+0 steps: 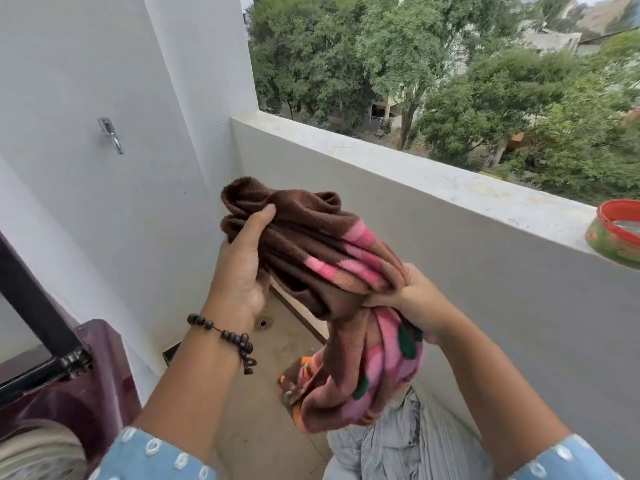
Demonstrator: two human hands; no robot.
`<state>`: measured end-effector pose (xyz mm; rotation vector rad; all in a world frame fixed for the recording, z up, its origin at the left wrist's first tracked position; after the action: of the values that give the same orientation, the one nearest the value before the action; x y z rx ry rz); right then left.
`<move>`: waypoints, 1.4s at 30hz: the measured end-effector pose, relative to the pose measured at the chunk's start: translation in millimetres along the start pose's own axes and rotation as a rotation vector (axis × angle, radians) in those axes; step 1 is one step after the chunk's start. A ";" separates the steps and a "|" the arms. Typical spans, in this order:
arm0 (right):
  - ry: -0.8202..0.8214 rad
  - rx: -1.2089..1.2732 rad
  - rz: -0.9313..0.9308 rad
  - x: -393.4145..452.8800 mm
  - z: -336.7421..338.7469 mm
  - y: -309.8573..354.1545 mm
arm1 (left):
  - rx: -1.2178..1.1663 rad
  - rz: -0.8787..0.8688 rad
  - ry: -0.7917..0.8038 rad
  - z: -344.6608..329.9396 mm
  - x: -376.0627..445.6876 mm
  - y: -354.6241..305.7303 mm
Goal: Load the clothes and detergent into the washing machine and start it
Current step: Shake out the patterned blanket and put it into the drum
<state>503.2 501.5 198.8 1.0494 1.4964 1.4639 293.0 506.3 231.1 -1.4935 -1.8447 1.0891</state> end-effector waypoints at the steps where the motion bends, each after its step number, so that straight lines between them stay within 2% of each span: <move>1: -0.013 -0.110 -0.024 0.6 7.2 4.0 | 0.064 0.004 -0.009 13.8 1.6 2.5; 5: -0.062 -0.580 -0.044 8.6 30.1 22.0 | 0.313 0.030 -0.059 53.7 2.3 4.7; 7: -0.035 -0.807 -0.050 11.6 28.8 30.3 | 0.418 -0.052 -0.005 51.3 -2.7 -6.3; 9: 0.022 -0.989 -0.030 13.7 16.8 36.2 | 0.620 -0.173 0.198 27.6 -11.0 -13.8; 12: 0.133 -1.238 0.024 18.8 -6.8 37.5 | 1.187 -0.307 0.553 -16.8 -21.9 6.2; 14: 0.191 -1.326 0.051 22.3 -18.6 35.8 | 1.489 -0.350 0.701 -40.2 -27.2 31.5; 16: 0.213 -1.357 0.069 24.5 -21.7 40.7 | 1.569 -0.349 0.772 -55.3 -28.1 52.7; 18: 0.190 -1.364 0.106 25.3 -16.1 48.7 | 1.470 -0.314 0.726 -60.0 -23.5 59.7; 20: 0.152 -1.235 0.145 25.9 -4.8 51.7 | 1.309 -0.306 0.624 -57.4 -16.7 56.5; 23: 0.136 -0.766 0.147 22.9 11.5 41.6 | 1.198 -0.400 0.549 -58.6 -13.8 44.1; 25: 0.178 -0.436 0.118 19.6 18.7 26.7 | 1.100 -0.432 0.548 -60.3 -11.0 35.9; 27: 0.247 -0.208 0.053 17.7 22.5 7.1 | 0.929 -0.421 0.532 -59.3 -5.5 25.9; 31: 0.335 -0.168 -0.039 19.0 16.5 -35.9 | 0.500 -0.390 0.394 -57.8 8.2 1.7; 36: 0.247 -0.096 -0.084 22.8 2.8 -65.0 | 0.059 -0.304 0.240 -56.4 26.6 -7.5; 39: 0.212 -0.121 -0.103 25.8 -6.9 -74.7 | -0.044 -0.269 0.236 -54.0 34.1 -3.8; 42: 0.146 -0.138 -0.158 27.8 -2.4 -79.4 | 0.035 -0.256 0.316 -55.1 29.7 -4.0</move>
<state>488.1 527.0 120.1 0.7388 1.5185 1.5339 327.5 548.9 261.5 -1.2816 -1.7259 0.7154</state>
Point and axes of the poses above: each hand's wrist, its own x-axis towards the middle knuckle, its own z-axis out of the back of the hand, y = z × x, the point moved 6 cm from there along x, towards the middle knuckle, and after that the axes turned 1 degree about y, right-handed, at the moved point
